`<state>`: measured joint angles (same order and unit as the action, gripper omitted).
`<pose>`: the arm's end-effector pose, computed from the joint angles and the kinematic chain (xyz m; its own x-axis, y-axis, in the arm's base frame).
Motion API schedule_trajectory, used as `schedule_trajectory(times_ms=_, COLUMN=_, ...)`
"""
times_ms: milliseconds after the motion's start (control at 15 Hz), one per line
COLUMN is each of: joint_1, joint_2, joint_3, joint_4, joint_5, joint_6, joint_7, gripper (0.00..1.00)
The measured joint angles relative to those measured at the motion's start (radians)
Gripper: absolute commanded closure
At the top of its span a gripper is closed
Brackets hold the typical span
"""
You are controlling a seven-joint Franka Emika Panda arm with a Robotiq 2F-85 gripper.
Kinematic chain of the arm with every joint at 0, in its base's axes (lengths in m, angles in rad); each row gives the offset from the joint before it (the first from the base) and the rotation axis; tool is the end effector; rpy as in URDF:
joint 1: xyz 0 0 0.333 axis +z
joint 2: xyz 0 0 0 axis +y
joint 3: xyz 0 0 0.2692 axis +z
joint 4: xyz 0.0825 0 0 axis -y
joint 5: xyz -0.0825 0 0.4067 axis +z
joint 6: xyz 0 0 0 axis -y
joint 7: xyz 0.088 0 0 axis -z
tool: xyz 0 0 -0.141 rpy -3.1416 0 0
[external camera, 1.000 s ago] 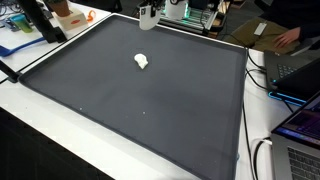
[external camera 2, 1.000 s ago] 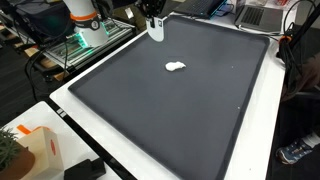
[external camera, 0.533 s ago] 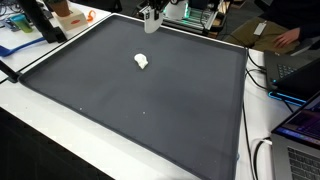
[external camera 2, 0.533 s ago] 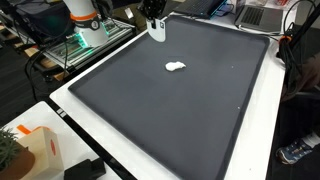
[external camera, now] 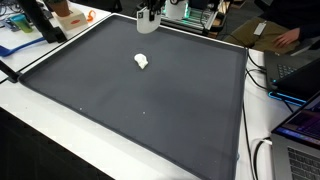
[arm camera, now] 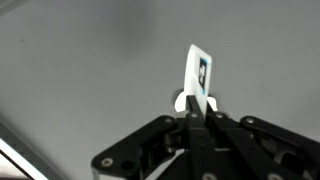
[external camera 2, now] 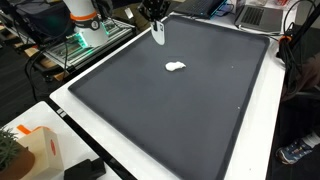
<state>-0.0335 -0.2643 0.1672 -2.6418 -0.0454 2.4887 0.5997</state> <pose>0.4499 0.0534 0.2460 0.8994 -0.4175 0.1290 -0.4213 -0.9069 0.0023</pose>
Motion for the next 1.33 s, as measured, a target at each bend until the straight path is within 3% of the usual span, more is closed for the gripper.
schedule_trajectory(times_ms=333, joint_1=-0.006, joint_2=0.068, joint_3=0.01, joint_4=0.018, joint_5=-0.011, joint_6=0.068, joint_7=0.184, gripper=0.96)
schedule_trajectory(times_ms=1333, joint_1=-0.005, joint_2=0.129, joint_3=0.005, joint_4=0.065, joint_5=-0.038, joint_6=0.083, joint_7=0.231, gripper=0.99)
